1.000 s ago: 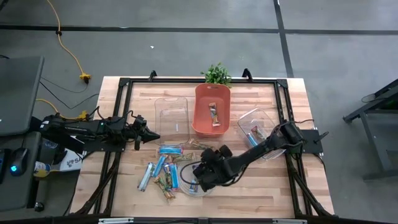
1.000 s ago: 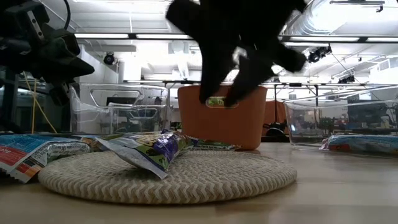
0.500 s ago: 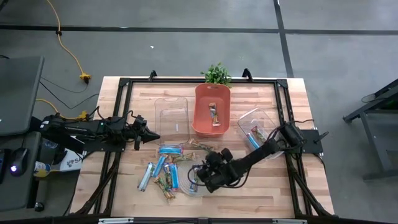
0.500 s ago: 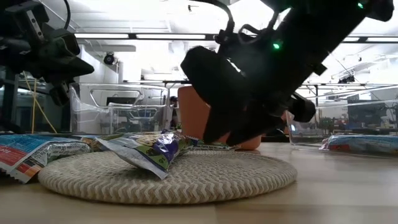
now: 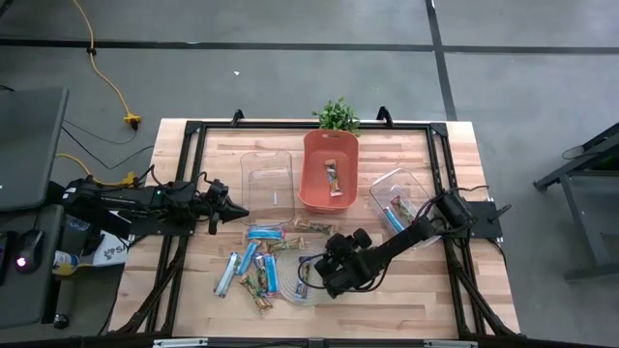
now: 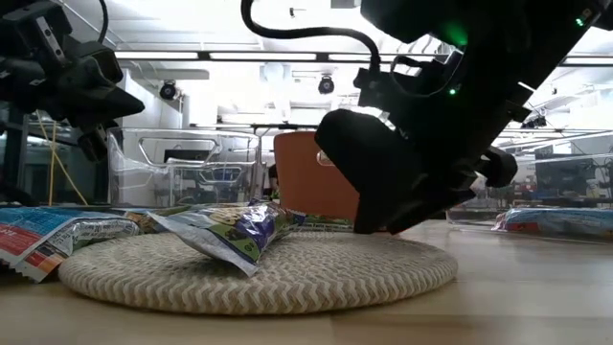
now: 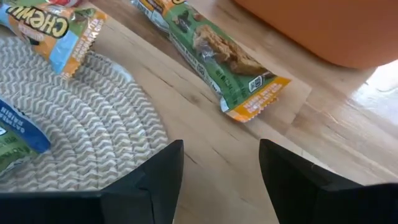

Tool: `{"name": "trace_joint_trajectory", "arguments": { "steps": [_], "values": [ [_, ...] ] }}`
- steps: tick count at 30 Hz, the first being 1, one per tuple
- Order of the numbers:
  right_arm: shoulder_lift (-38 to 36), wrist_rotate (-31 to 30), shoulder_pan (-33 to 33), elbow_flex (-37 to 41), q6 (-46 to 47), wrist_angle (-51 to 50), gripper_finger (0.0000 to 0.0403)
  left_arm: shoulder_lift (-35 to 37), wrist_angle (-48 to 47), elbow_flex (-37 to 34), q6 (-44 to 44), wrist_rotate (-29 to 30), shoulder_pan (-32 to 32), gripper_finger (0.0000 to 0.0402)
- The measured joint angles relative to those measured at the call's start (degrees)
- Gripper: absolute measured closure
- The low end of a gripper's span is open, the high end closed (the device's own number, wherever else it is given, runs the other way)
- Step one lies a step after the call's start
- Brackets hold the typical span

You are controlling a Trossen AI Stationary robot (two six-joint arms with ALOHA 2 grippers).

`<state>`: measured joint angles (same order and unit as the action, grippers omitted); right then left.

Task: Pick and place Granola Bars by type
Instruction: Put the yellow granola bar into the orange bin

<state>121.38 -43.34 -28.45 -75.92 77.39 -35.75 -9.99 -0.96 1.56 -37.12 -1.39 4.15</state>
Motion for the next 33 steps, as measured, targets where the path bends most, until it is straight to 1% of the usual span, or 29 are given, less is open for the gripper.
{"name": "trace_joint_trajectory", "arguments": {
  "steps": [5, 10, 15, 30, 33],
  "values": [
    [0.0, -2.2, -0.3, 0.0, -0.3, -0.8, 0.0208, 0.0, 0.0, 0.0, 0.0, 0.0, 0.0, 0.0401],
    [0.0, -3.7, 0.8, 0.0, -0.5, -1.7, 0.0208, 0.0, 0.0, 0.0, 0.0, -0.1, 0.0, 0.0401],
    [0.0, -3.7, 2.1, 0.0, 0.5, -0.8, 0.0208, 0.0, 0.1, 0.0, 0.0, -0.2, 0.0, 0.0401],
    [0.0, 0.2, 5.6, 0.0, 3.8, 4.0, 0.0208, 0.0, 0.0, 0.0, 0.0, -0.2, 0.0, 0.0401],
    [0.0, 2.0, 6.1, 0.0, 3.8, 4.4, 0.0208, 0.0, 0.0, 0.0, 0.0, -0.2, 0.0, 0.0401]
  ]
}}
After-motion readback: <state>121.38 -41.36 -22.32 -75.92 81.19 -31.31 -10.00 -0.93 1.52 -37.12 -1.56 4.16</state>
